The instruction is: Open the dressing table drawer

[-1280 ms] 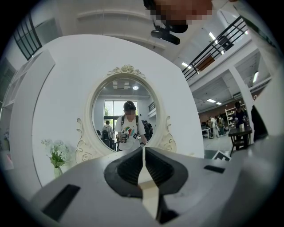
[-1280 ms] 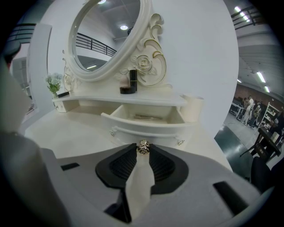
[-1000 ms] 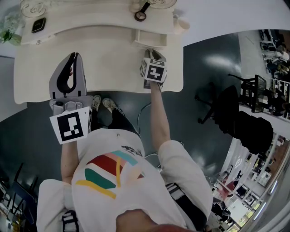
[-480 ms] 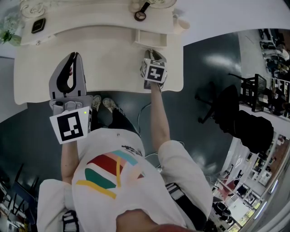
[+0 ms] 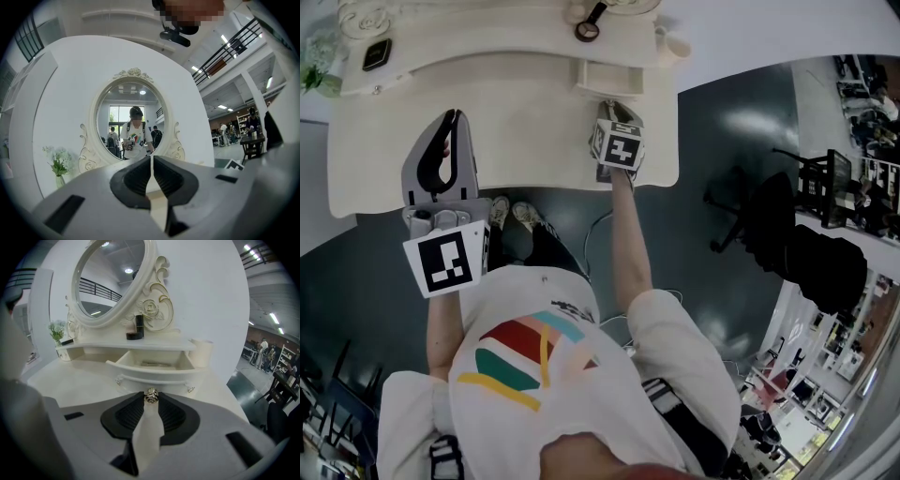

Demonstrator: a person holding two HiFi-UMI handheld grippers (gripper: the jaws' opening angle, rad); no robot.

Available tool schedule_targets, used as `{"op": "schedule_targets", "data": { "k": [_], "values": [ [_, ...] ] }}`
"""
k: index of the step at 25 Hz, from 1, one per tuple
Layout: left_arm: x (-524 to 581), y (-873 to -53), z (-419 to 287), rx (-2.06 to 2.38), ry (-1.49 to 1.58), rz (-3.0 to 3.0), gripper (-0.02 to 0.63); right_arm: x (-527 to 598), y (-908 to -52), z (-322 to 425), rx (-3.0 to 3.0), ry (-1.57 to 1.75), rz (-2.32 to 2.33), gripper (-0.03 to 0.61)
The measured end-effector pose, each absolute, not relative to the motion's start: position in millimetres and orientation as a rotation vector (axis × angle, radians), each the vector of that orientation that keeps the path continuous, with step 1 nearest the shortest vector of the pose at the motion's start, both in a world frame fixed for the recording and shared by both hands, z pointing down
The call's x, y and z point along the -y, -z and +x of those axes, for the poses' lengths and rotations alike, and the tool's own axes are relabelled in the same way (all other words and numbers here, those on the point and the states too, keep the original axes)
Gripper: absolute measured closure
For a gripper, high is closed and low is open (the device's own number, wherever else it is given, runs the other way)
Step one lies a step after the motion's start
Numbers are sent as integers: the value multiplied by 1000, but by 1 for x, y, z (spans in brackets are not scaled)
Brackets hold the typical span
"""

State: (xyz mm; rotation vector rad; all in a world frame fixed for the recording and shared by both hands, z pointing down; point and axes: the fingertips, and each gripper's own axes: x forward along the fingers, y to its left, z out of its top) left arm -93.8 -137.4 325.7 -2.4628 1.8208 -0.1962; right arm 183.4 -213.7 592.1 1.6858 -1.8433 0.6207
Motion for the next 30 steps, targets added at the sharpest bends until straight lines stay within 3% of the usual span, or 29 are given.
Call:
{"op": "schedule_targets", "data": {
  "k": [12, 18, 24, 30],
  "values": [
    [138, -316, -94, -1802, 148, -2451, 597, 215, -589, 185, 1825, -591, 1714, 399],
    [145, -303, -91, -1783, 72, -2462, 597, 212, -566, 195, 1824, -597, 1772, 391],
    [148, -291, -93, -1786, -20, -2466, 597, 217, -521, 198, 1854, -547, 1860, 451],
    [152, -269, -104, -1817, -104, -2436, 597, 229, -427, 188, 1920, -318, 2034, 566]
  ]
}}
